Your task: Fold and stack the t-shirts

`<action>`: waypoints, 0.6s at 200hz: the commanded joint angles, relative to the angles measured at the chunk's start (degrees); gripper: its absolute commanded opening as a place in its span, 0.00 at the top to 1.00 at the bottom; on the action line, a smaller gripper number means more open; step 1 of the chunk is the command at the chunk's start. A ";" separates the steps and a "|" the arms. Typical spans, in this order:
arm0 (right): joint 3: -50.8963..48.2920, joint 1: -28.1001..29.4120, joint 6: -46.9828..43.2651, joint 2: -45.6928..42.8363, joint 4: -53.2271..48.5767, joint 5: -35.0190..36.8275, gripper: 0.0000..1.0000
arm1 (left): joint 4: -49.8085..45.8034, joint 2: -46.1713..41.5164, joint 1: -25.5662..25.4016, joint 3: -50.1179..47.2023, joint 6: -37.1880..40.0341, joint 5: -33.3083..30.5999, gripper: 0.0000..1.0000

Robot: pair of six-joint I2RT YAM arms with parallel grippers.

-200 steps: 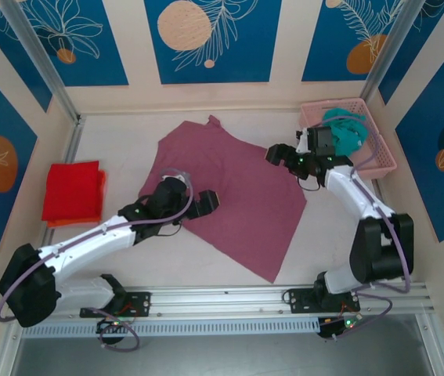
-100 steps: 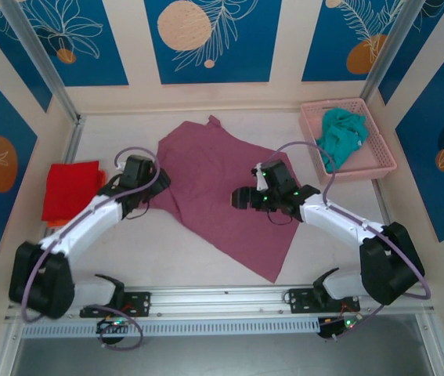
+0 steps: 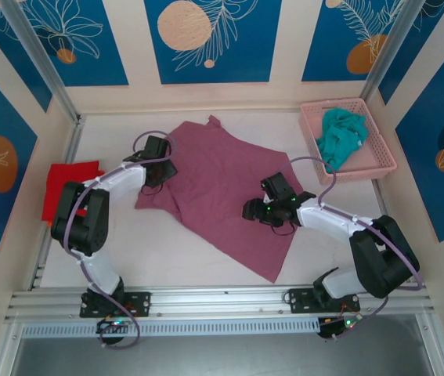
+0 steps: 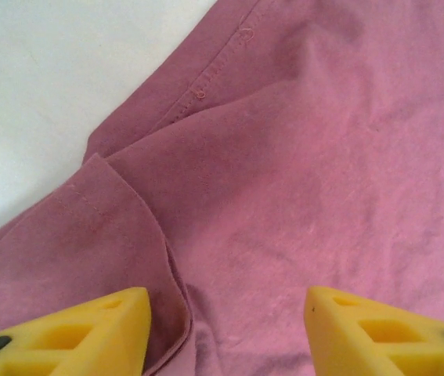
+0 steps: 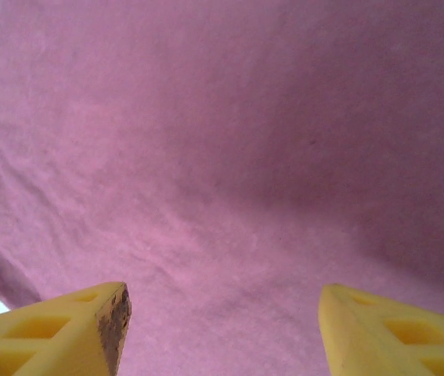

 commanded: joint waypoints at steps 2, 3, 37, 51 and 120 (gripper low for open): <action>-0.76 -1.94 1.20 -1.08 -0.37 0.61 0.35 | -2.46 1.79 0.64 1.65 -0.21 0.71 0.53; -0.76 -2.00 1.21 -1.06 -0.37 0.61 0.35 | -2.45 1.82 0.64 1.64 -0.28 0.84 0.53; -0.62 -4.95 1.35 -0.12 0.90 0.65 0.35 | 0.67 1.46 0.64 -0.51 -1.80 3.87 0.83; -0.27 -6.42 1.44 1.52 2.12 0.87 0.36 | 1.02 0.71 0.61 -1.21 -2.16 4.55 1.00; 10.09 -13.56 0.63 18.52 8.92 -1.35 0.40 | -6.39 -20.68 0.64 -14.39 -6.33 -2.32 1.00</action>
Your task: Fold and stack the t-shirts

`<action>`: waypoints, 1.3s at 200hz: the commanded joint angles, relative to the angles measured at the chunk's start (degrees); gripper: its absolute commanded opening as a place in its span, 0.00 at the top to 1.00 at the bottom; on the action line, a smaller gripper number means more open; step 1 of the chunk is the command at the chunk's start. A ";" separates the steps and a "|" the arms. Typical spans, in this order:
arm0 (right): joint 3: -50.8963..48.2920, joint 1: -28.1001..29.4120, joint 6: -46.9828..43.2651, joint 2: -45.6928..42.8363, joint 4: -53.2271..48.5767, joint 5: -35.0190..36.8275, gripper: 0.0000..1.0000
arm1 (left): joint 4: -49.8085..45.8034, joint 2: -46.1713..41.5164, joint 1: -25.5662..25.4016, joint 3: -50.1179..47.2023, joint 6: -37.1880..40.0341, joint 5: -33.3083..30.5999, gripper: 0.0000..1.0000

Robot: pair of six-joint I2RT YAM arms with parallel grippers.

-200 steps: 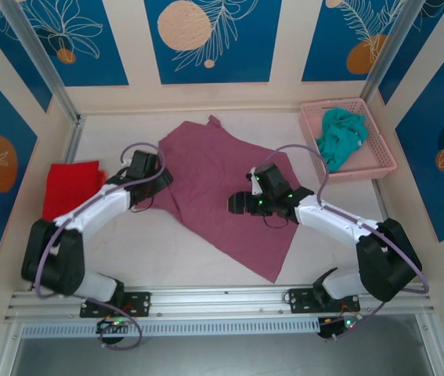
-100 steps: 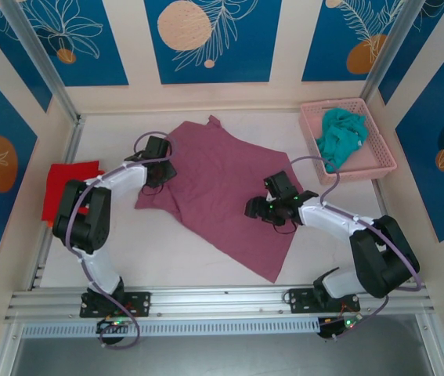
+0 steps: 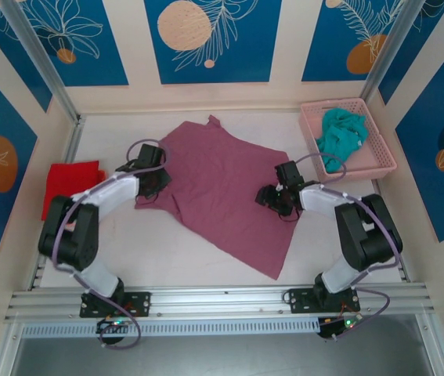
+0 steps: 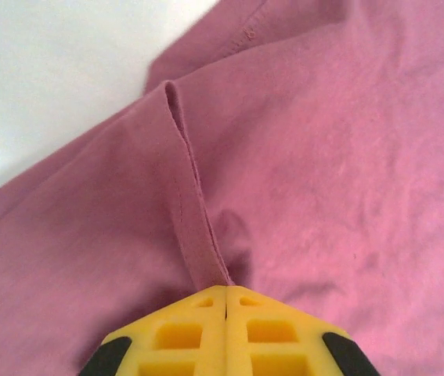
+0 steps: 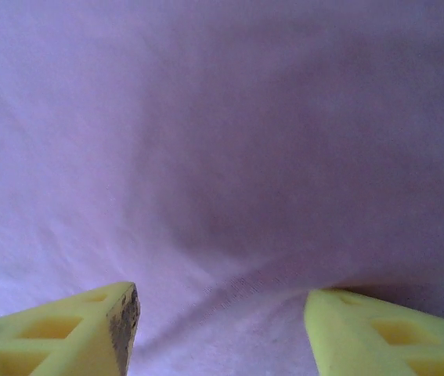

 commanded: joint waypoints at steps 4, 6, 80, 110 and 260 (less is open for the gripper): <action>5.19 -1.90 0.00 6.81 3.19 -1.25 0.40 | -5.70 -10.61 0.63 -6.09 -3.69 -3.69 1.00; 5.58 -2.01 -0.07 7.28 3.13 -1.36 0.40 | -6.11 -11.60 0.64 -6.75 -3.93 -3.90 1.00; 18.45 -3.59 -1.58 19.17 1.76 -4.70 0.40 | -20.62 -39.68 0.14 -26.92 -19.27 0.64 0.87; 22.07 -3.78 -3.65 20.96 1.43 -7.04 0.37 | -22.62 -46.04 -0.07 -30.29 -20.79 4.10 0.14; 8.06 -10.91 -1.42 2.20 4.84 -1.33 0.31 | -2.67 16.66 0.58 17.27 9.17 8.62 0.03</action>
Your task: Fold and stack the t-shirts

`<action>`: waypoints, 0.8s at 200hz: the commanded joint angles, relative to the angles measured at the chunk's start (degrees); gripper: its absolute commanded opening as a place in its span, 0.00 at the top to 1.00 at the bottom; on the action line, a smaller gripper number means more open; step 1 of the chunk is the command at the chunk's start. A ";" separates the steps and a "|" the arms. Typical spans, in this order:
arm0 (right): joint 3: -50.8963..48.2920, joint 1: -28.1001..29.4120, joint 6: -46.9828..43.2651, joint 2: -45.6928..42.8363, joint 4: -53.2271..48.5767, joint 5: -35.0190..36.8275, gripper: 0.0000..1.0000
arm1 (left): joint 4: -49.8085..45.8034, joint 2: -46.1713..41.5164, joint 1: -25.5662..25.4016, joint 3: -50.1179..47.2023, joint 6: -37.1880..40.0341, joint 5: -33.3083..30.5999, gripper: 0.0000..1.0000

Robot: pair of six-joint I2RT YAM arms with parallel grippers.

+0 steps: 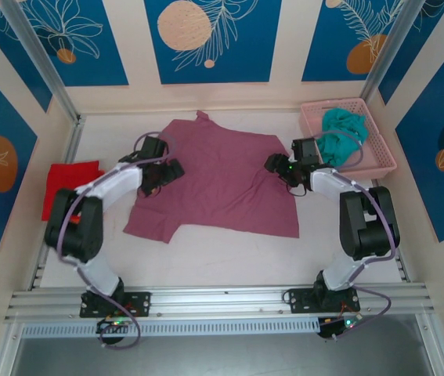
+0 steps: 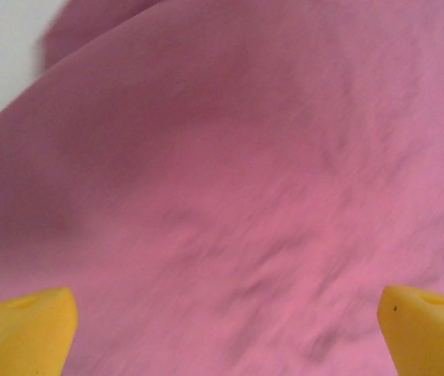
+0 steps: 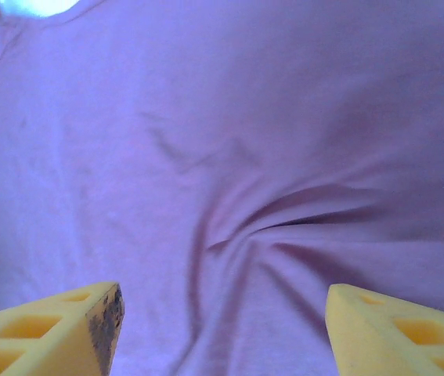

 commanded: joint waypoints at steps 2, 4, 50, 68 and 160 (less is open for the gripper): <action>-0.44 -1.37 0.18 -0.50 -2.33 0.72 0.31 | 1.59 6.98 0.71 6.03 2.86 2.11 0.04; -0.43 -1.32 0.06 -0.45 -2.46 0.65 0.32 | 1.61 7.52 0.87 6.24 2.68 2.11 0.04; 3.23 -1.52 -2.25 5.00 -5.22 -1.81 0.33 | 5.76 9.40 3.09 -0.52 -1.04 2.33 0.07; 6.41 -1.85 -3.35 8.58 -6.80 -1.56 0.33 | 6.33 7.62 3.64 -4.16 -1.38 1.85 0.07; 24.25 -2.49 -11.73 19.62 -12.29 -11.08 0.27 | 6.80 -7.04 5.96 -12.78 0.07 1.86 0.00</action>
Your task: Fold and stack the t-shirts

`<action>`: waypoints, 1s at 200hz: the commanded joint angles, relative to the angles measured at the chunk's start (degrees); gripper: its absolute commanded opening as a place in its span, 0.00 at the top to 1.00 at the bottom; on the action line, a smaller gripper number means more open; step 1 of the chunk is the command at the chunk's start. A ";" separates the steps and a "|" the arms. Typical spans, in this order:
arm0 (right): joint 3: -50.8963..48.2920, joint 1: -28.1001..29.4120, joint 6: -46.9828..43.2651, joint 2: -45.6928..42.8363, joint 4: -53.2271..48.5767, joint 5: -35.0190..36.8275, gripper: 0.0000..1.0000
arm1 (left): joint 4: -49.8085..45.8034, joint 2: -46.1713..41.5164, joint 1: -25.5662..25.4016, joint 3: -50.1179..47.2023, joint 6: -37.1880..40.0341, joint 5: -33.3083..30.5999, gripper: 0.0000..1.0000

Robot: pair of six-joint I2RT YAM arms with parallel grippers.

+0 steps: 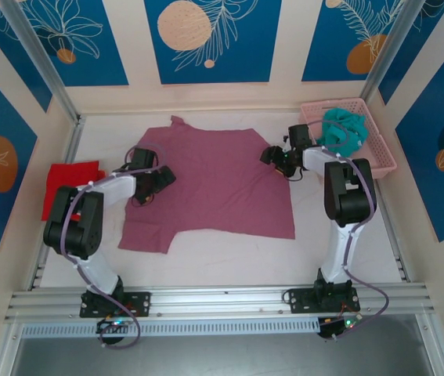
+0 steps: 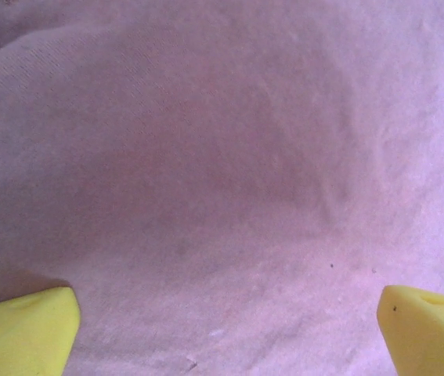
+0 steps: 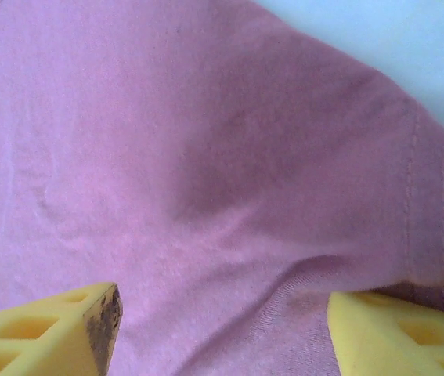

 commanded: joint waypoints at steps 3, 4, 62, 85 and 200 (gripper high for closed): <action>3.29 -0.73 -4.28 -1.45 -3.14 -3.45 0.27 | -4.94 -5.47 0.63 -0.06 1.37 -0.39 0.00; 3.24 -0.74 -4.30 -1.70 -3.06 -3.43 0.27 | -5.15 -5.63 0.67 -0.03 1.40 -0.51 0.00; -13.59 -0.36 0.77 -22.76 2.03 0.71 0.24 | -21.84 -23.21 0.71 -6.64 -5.90 -12.53 0.02; -21.56 1.61 3.14 -30.86 0.08 3.17 0.25 | -28.48 -29.43 0.69 -11.85 -13.33 -14.83 0.06; -44.41 9.60 15.47 -53.95 -16.03 9.63 0.30 | -37.48 -41.95 0.54 -24.47 -25.13 -8.03 0.39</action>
